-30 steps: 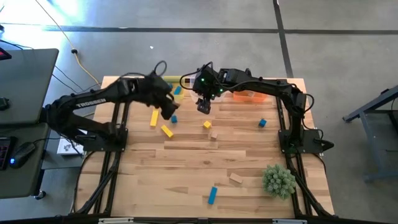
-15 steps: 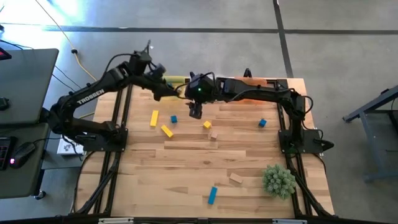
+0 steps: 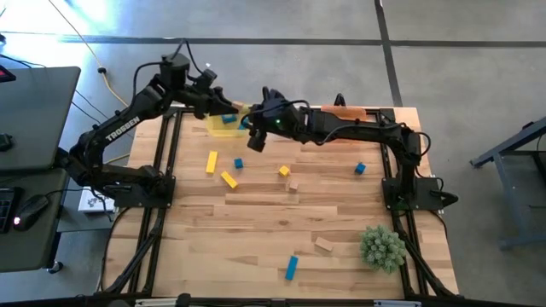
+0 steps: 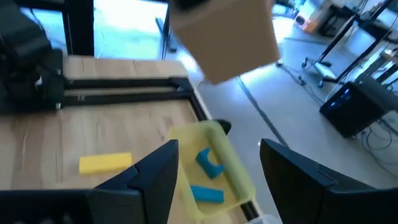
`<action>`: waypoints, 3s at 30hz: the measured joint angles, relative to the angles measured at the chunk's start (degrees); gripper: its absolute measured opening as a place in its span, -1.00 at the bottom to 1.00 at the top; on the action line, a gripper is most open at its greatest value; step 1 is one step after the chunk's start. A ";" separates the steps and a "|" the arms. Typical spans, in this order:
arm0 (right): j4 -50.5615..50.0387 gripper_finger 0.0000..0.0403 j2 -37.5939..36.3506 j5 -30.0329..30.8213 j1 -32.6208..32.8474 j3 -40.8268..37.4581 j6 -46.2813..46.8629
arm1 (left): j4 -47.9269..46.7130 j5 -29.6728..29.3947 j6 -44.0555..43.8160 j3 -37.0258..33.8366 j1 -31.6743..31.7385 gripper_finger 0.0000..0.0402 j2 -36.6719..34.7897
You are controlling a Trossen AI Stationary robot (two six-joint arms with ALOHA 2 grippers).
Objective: Sort & place blocks by color
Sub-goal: Put the brown block into the orange bin
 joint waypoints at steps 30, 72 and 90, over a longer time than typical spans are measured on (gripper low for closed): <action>11.91 0.07 -2.07 -5.46 1.40 0.02 -10.57 | 0.72 4.61 -4.05 0.00 0.25 -0.43 -0.02; 12.71 -0.46 -1.93 -5.13 1.60 0.09 -18.21 | 3.88 3.27 -10.49 -0.02 -3.03 -0.42 0.15; 8.73 -0.47 -1.87 4.89 3.33 0.07 -13.52 | 3.82 -1.79 -2.91 -0.02 -2.31 0.00 0.41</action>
